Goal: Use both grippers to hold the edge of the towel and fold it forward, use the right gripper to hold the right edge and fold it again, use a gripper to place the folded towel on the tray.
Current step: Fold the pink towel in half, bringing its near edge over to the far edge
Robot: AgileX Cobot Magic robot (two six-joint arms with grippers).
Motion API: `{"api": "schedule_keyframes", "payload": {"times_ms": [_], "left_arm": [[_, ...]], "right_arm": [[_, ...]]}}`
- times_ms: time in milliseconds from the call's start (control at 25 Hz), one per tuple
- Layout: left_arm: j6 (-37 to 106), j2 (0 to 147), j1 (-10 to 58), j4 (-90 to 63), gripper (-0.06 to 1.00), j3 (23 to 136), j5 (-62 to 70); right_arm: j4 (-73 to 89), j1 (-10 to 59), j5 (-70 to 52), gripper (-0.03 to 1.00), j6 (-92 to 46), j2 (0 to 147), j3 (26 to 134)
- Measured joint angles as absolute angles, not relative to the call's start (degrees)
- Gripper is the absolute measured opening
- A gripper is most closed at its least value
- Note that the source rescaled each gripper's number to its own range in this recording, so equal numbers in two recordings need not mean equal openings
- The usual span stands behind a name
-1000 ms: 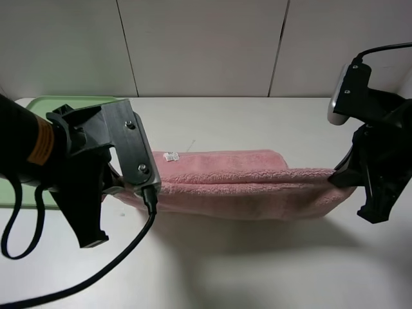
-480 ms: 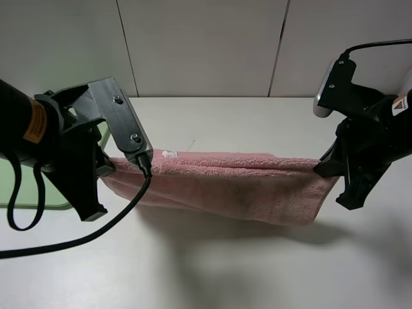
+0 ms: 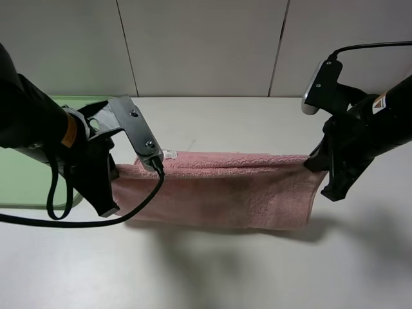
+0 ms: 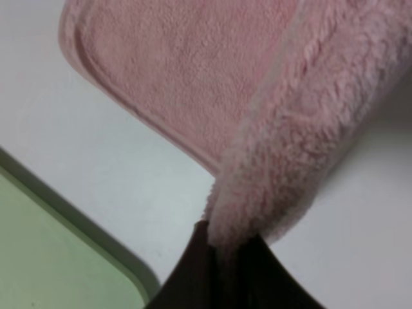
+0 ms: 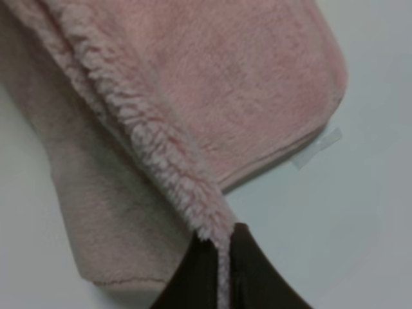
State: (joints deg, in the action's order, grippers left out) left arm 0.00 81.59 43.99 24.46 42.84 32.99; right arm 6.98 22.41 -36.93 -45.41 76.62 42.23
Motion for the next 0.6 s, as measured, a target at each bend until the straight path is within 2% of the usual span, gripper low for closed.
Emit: {"api": "schedule_keyframes", "payload": {"times_ms": [280,600], "left_arm": [[0.00,84.00,42.87,26.13,0.00,44.61,32.38],[0.00,86.17,34.94,25.73,0.00,45.15,26.73]], "right_arm": [[5.59,22.41,-36.88,0.00,-45.41,81.32,46.86],[6.26,22.41,-36.11,0.00,-46.14,87.59,51.27]]}}
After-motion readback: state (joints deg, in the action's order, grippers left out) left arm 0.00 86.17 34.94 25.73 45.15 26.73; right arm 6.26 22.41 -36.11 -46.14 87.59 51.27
